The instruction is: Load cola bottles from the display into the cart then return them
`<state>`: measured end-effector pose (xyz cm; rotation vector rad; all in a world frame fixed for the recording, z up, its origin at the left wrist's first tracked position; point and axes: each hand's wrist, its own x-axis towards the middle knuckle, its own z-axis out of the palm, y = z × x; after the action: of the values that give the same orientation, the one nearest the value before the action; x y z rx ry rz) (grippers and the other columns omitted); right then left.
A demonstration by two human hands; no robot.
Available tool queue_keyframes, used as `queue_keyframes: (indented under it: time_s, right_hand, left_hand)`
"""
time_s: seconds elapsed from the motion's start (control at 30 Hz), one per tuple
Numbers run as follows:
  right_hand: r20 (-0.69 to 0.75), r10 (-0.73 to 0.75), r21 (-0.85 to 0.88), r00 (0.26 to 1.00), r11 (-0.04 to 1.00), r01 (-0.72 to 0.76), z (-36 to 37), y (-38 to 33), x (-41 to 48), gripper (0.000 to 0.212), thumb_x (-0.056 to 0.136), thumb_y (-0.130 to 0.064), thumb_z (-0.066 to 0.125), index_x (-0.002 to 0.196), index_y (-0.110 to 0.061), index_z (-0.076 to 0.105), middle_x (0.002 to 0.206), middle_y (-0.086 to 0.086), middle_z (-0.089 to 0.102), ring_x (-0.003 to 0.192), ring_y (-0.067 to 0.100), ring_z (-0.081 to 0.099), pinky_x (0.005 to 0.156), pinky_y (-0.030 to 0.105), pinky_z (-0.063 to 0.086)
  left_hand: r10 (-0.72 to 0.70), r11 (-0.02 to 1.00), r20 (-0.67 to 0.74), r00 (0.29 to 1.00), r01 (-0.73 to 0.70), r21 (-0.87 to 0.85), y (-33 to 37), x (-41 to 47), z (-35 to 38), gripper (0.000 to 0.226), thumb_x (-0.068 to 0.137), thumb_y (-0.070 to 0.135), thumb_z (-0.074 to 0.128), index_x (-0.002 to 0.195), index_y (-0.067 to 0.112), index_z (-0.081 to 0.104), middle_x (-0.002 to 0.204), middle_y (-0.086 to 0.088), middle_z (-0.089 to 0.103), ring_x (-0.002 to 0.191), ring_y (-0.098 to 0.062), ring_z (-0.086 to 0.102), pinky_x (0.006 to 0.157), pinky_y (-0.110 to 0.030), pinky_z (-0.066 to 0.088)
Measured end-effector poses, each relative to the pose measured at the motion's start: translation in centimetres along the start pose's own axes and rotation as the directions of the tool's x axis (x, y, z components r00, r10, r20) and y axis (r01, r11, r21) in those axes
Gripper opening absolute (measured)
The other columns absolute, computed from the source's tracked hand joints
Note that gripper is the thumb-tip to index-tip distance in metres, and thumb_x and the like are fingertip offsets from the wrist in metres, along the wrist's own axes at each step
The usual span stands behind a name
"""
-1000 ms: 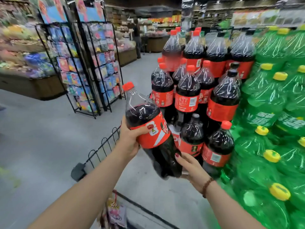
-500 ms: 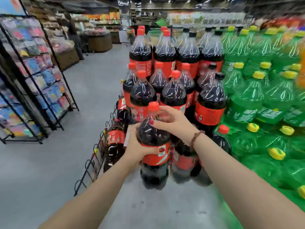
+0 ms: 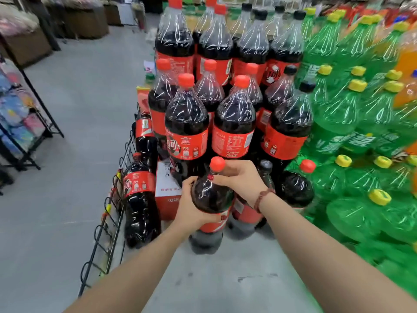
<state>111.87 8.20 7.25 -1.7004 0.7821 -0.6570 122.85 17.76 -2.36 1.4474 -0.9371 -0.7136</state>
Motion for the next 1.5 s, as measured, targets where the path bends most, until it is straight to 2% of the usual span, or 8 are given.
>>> queue_keyframes:
  time_s: [0.33, 0.57, 0.63, 0.73, 0.83, 0.93, 1.23, 1.5]
  right_hand:
    - [-0.014, 0.031, -0.059, 0.999, 0.998, -0.032, 0.4, 0.9, 0.3, 0.033, 0.076, 0.000, 0.076, 0.106, -0.013, 0.071, 0.099, -0.001, 0.072, 0.093, 0.006, 0.067, 0.087, 0.023, 0.054]
    - [0.018, 0.057, -0.178, 0.998, 0.983, -0.053, -0.2, 0.6, 1.0, 0.027, 0.070, -0.010, 0.083, 0.089, -0.026, 0.072, 0.097, -0.001, 0.074, 0.098, 0.014, 0.068, 0.095, 0.038, 0.053]
    - [0.047, 0.045, -0.224, 0.998, 0.974, -0.033, 0.0, 0.5, 1.0, 0.028, 0.070, -0.013, 0.084, 0.093, -0.021, 0.071, 0.097, 0.000, 0.074, 0.097, 0.016, 0.068, 0.094, 0.037, 0.053]
    - [0.073, -0.010, -0.226, 0.997, 0.974, 0.026, 0.2, 0.4, 0.7, 0.036, 0.072, -0.010, 0.082, 0.102, -0.021, 0.068, 0.102, -0.004, 0.071, 0.101, 0.013, 0.066, 0.094, 0.027, 0.050]
    - [0.050, -0.020, -0.190, 0.999, 0.981, 0.029, 0.3, 0.5, 0.4, 0.038, 0.072, -0.005, 0.081, 0.103, -0.021, 0.067, 0.098, -0.007, 0.069, 0.098, 0.009, 0.065, 0.090, 0.020, 0.049]
    - [0.010, -0.010, -0.180, 1.000, 0.984, 0.012, 0.1, 0.6, 0.6, 0.036, 0.070, -0.005, 0.082, 0.101, -0.019, 0.070, 0.098, -0.002, 0.072, 0.098, 0.012, 0.067, 0.091, 0.026, 0.051]
    - [-0.024, -0.011, -0.321, 1.000, 0.947, 0.003, -0.3, 0.6, 1.2, 0.038, 0.073, -0.012, 0.081, 0.108, -0.015, 0.068, 0.104, 0.001, 0.070, 0.100, 0.016, 0.065, 0.094, 0.029, 0.050]
    - [-0.029, -0.016, -0.329, 0.999, 0.944, 0.005, -0.3, 0.8, 1.1, 0.040, 0.073, -0.016, 0.082, 0.111, -0.016, 0.068, 0.106, -0.001, 0.070, 0.103, 0.014, 0.064, 0.095, 0.027, 0.049]
  left_hand:
    - [-0.023, 1.000, 0.014, 1.000, 0.023, -0.014, -2.5, 1.3, 0.3, 0.102, 0.038, 0.029, 0.089, 0.125, 0.021, 0.036, 0.122, 0.008, 0.054, 0.113, -0.004, 0.058, 0.095, -0.024, 0.047]
    - [-0.118, 0.993, -0.011, 0.993, 0.118, 0.015, -5.0, -0.8, 0.1, 0.119, 0.045, 0.039, 0.096, 0.144, 0.026, 0.032, 0.142, 0.006, 0.046, 0.133, -0.011, 0.046, 0.108, -0.036, 0.042]
    - [-0.218, 0.975, -0.062, 0.974, 0.215, -0.047, -6.2, -2.5, 0.0, 0.110, 0.051, 0.021, 0.097, 0.141, 0.027, 0.035, 0.137, 0.009, 0.047, 0.129, -0.005, 0.048, 0.100, -0.028, 0.049]
    - [-0.333, 0.919, -0.044, 0.942, 0.314, -0.238, -7.5, -4.5, 0.7, 0.098, 0.064, -0.015, 0.081, 0.139, 0.028, 0.033, 0.120, 0.015, 0.051, 0.102, 0.007, 0.058, 0.069, -0.014, 0.054]
    - [-0.392, 0.896, -0.064, 0.918, 0.365, -0.251, -9.1, -5.0, 1.2, 0.093, 0.068, -0.001, 0.084, 0.141, 0.034, 0.038, 0.133, 0.002, 0.056, 0.122, -0.016, 0.056, 0.086, -0.028, 0.056]
    - [-0.410, 0.887, -0.055, 0.910, 0.384, -0.258, -8.7, -4.7, 1.3, 0.092, 0.062, 0.022, 0.091, 0.140, 0.037, 0.046, 0.133, 0.006, 0.060, 0.124, -0.016, 0.057, 0.099, -0.048, 0.051]
    - [-0.422, 0.874, -0.056, 0.905, 0.389, -0.290, -9.1, -3.2, 2.0, 0.089, 0.066, 0.001, 0.086, 0.137, 0.037, 0.046, 0.132, 0.005, 0.061, 0.122, -0.017, 0.057, 0.101, -0.052, 0.048]
    - [-0.405, 0.879, -0.059, 0.913, 0.371, -0.299, -9.0, -3.1, 2.0, 0.086, 0.068, 0.004, 0.085, 0.136, 0.038, 0.044, 0.133, 0.004, 0.060, 0.123, -0.018, 0.056, 0.102, -0.052, 0.047]
